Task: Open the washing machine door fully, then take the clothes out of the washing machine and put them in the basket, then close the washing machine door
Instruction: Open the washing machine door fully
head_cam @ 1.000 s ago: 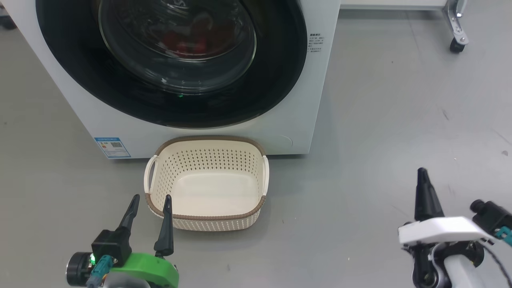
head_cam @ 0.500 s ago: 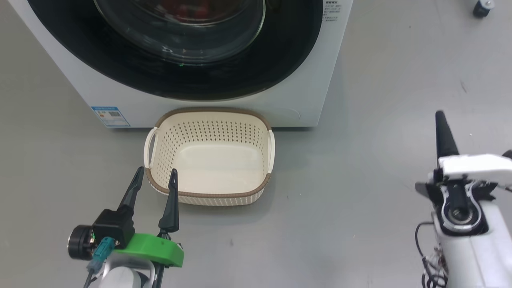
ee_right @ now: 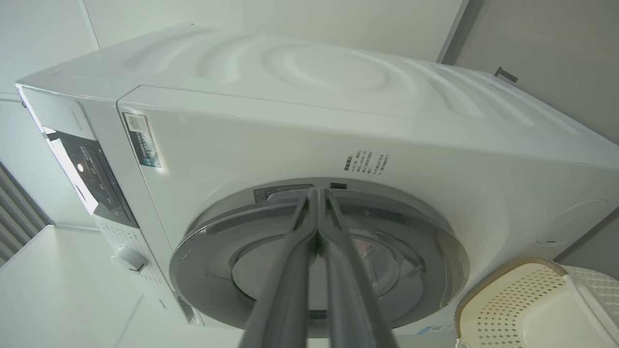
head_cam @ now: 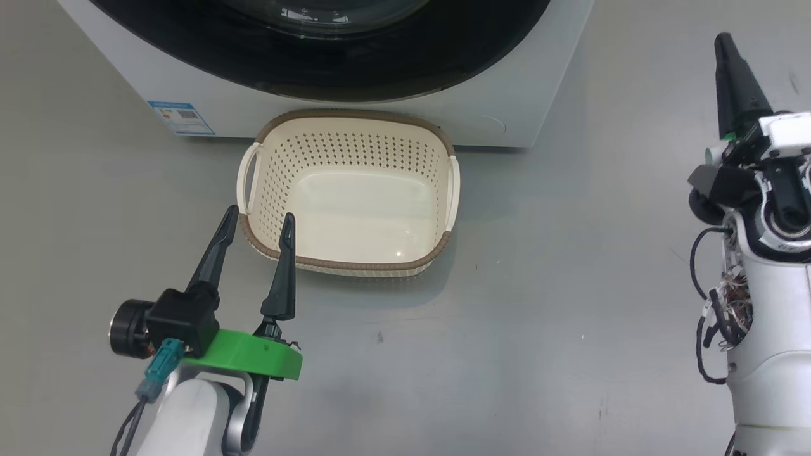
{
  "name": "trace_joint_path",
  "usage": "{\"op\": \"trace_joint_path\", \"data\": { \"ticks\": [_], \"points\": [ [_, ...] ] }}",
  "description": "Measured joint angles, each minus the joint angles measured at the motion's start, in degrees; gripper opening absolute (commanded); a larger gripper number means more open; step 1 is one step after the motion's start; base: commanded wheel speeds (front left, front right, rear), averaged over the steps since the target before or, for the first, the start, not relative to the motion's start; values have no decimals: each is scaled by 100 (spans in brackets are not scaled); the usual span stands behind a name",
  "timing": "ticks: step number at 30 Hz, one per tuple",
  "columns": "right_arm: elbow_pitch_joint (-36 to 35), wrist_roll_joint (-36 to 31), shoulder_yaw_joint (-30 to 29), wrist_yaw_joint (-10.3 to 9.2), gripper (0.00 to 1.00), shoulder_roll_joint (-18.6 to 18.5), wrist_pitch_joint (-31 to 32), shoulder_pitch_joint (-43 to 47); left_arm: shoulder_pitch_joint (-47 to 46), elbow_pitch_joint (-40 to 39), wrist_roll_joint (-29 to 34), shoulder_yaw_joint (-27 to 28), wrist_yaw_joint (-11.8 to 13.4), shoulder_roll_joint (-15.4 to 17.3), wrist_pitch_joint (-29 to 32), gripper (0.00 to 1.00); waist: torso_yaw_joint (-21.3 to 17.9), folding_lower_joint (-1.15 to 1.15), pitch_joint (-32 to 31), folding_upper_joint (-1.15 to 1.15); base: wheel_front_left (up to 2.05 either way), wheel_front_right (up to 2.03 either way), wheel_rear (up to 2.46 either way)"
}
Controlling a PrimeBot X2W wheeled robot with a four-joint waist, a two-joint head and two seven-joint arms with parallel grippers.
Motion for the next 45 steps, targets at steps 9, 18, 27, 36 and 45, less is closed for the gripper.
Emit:
{"op": "trace_joint_path", "data": {
  "ticks": [9, 18, 27, 36, 45],
  "points": [
    [274, 372, -99, -360, 0, -433, 661, -859, -255, -120, 24, -162, -100, -36, -1, 100, 403, 0, 313, 0, 0, 0, 0],
    [486, 393, 47, -775, 0, -833, 1158, -1704, -446, -250, 24, -259, -157, -57, -4, 100, 727, 0, 649, 0, 0, 0, 0],
    [757, 269, 318, -973, 0, -1169, 1578, -2411, -547, -315, 23, -360, -209, -73, -25, 100, 1002, 0, 935, 0, 0, 0, 0],
    [1088, 111, 470, -1051, 0, -1372, 1824, -2827, -593, -391, -133, -531, -249, -77, -25, 100, 1236, 0, 1115, 0, 0, 0, 0],
    [1369, 97, 464, -1069, 0, -1473, 1912, -3096, -638, -468, -200, -634, -249, -88, -25, 100, 1409, 0, 1212, 0, 0, 0, 0]
  ]
}}
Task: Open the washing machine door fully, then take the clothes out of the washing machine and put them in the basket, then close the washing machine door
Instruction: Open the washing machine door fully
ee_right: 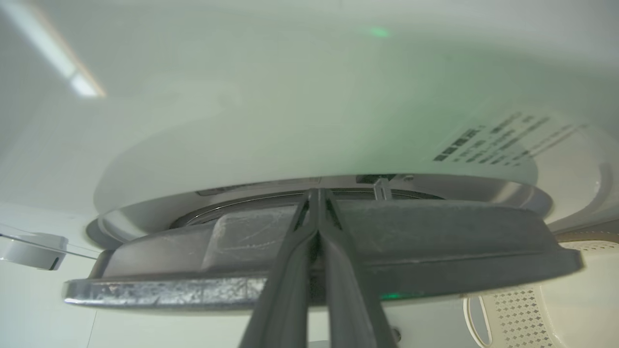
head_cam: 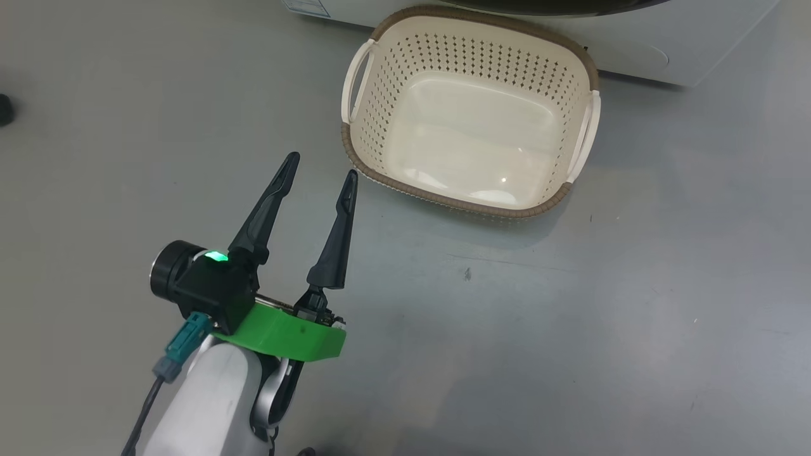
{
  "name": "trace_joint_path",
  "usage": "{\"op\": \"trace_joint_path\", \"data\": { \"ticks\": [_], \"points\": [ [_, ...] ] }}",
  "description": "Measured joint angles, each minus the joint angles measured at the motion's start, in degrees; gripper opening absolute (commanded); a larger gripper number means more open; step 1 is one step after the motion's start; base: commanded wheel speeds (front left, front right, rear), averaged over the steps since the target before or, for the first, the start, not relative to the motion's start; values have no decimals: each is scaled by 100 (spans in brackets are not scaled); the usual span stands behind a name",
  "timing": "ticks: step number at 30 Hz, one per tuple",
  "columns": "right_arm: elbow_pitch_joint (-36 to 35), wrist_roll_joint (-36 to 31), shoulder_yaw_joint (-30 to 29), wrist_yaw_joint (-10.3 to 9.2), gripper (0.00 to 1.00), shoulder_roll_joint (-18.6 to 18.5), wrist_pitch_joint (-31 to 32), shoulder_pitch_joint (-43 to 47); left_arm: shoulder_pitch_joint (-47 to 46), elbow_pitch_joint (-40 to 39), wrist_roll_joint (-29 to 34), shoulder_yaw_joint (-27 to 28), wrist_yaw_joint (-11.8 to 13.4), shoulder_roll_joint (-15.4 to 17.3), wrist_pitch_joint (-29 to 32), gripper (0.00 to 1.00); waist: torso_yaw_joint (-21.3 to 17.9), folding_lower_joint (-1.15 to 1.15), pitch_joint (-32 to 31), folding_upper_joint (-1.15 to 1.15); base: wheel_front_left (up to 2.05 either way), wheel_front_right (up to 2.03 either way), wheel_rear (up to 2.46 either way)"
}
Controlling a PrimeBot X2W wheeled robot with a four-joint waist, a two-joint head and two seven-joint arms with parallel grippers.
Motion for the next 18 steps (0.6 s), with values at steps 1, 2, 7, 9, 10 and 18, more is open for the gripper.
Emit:
{"op": "trace_joint_path", "data": {
  "ticks": [1, 2, 7, 9, 10, 18],
  "points": [
    [41, 0, 1, 0, 0, 1, 0, -36, -2, -7, -16, 2, 2, -3, 0, 100, 14, 0, 8, 0, 0, 0, 0],
    [78, 0, 0, 0, 0, 0, 2, -68, -3, -14, -27, 3, 3, -4, 0, 100, 24, 0, 15, 0, 0, 0, 0],
    [231, 18, -1, -34, 0, -1, 104, -228, -12, -34, -31, -5, 11, -5, 0, 100, 56, -1, 39, 0, 0, 0, 0],
    [263, 32, 14, -51, 0, -4, 171, -322, -15, -53, -31, -13, 34, -5, 0, 100, 63, -1, 65, 0, 0, 0, 0],
    [282, 48, 20, -51, 0, -7, 197, -358, -18, -55, -32, -16, 47, -7, 0, 100, 66, -1, 79, 0, 0, 0, 0],
    [427, 170, 111, -43, 0, -47, 541, -458, -46, -67, -86, 15, 101, -7, 0, 100, 27, -1, 107, 0, 0, 0, 0]
  ]
}}
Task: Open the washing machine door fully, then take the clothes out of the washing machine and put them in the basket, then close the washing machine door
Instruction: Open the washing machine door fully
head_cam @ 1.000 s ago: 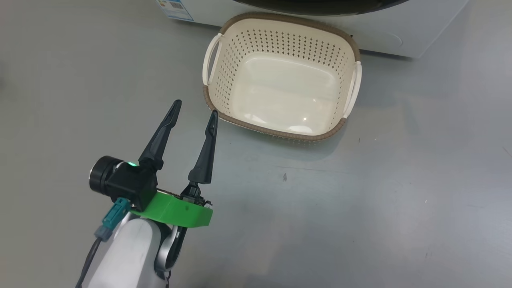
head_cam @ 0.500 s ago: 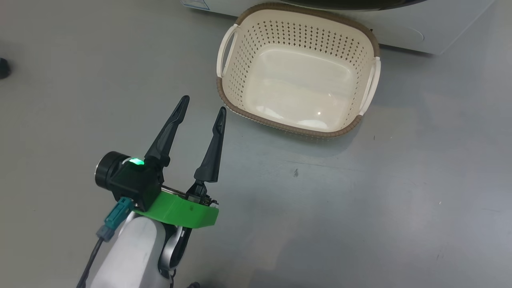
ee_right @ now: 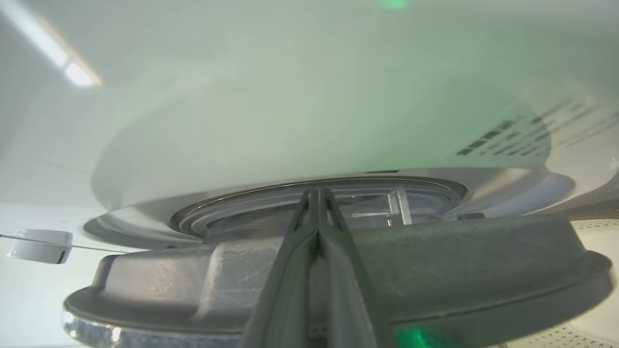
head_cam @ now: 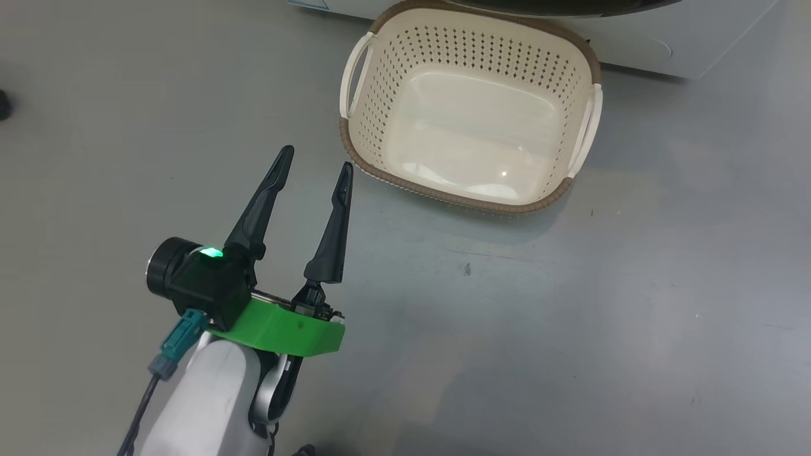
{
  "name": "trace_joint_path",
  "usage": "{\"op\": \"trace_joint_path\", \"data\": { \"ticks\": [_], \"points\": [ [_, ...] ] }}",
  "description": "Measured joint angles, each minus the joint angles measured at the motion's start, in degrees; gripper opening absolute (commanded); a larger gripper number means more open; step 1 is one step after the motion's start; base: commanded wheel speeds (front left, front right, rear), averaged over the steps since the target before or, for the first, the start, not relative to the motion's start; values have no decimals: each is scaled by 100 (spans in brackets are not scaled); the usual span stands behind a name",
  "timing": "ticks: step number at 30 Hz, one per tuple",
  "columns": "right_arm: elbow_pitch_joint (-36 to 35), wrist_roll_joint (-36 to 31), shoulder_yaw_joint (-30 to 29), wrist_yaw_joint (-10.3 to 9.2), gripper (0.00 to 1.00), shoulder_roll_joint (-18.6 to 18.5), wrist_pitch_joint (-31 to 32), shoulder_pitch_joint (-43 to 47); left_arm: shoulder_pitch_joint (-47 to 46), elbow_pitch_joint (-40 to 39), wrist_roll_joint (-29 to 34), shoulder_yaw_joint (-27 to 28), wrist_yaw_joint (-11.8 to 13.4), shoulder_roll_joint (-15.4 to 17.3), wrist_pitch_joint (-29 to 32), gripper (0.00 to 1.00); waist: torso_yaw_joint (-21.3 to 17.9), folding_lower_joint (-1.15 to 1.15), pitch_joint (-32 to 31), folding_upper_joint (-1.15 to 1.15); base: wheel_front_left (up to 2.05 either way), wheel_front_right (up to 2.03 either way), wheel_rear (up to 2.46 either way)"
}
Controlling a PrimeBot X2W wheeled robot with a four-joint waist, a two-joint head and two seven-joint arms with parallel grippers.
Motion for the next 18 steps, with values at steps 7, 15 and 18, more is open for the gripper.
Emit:
{"op": "trace_joint_path", "data": {
  "ticks": [7, 15, 18],
  "points": [
    [70, 183, 123, 63, 0, 29, 422, 1, -7, 4, 14, 15, 9, -1, 0, 100, -109, 0, -18, 0, 0, 0, 0],
    [125, 293, 287, 263, 0, 180, 828, 70, -12, 47, 24, 51, 53, -2, 0, 100, -232, 0, -105, 0, 0, 0, 0],
    [126, 338, 339, 374, 0, 226, 959, 180, -12, 64, 24, 69, 54, -2, 0, 100, -280, 0, -158, 0, 0, 0, 0]
  ]
}}
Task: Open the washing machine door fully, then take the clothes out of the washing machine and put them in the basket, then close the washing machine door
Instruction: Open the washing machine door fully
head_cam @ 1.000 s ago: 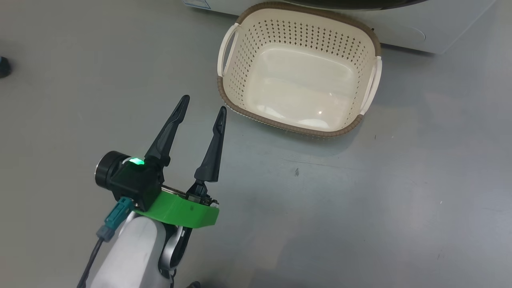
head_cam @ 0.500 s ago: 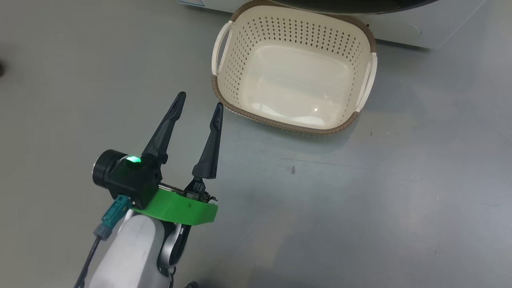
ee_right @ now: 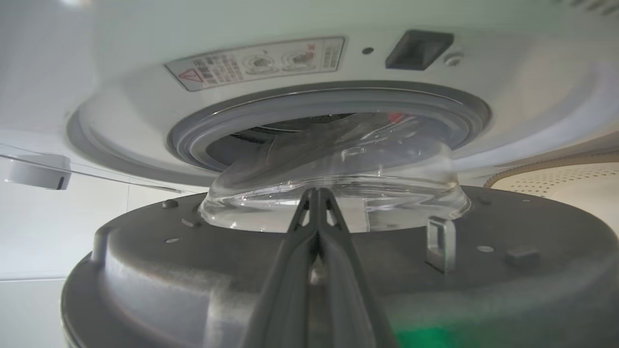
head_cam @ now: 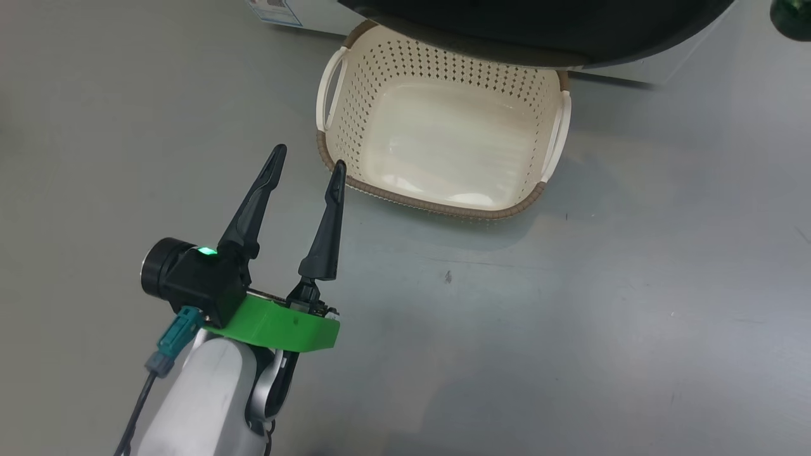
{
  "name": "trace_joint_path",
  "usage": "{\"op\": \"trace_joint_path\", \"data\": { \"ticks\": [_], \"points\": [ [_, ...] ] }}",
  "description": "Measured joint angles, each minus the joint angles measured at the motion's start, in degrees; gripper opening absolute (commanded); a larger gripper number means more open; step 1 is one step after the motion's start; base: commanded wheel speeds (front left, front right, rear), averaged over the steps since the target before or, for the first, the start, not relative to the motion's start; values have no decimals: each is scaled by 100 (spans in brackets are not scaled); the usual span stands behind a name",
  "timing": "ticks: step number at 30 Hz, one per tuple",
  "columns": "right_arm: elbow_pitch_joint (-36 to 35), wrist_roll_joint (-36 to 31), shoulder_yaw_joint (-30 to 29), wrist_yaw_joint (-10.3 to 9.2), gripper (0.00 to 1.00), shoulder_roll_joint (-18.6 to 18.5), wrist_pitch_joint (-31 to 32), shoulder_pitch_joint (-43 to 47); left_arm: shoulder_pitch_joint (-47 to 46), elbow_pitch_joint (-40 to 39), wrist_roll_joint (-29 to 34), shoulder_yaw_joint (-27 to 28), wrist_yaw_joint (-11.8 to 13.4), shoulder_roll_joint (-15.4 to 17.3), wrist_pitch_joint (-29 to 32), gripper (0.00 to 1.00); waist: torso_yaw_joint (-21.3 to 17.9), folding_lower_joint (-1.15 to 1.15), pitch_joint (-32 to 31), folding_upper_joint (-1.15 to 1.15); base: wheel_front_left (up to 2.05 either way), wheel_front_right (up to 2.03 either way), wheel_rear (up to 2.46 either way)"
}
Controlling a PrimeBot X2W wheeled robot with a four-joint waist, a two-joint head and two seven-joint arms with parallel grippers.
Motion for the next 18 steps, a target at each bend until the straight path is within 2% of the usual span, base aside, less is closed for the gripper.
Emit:
{"op": "trace_joint_path", "data": {
  "ticks": [18],
  "points": [
    [7, 415, 226, 704, 0, 482, 679, 1044, 38, 238, 43, 71, 18, 0, 0, 100, -196, 0, -495, 0, 0, 0, 0]
  ]
}}
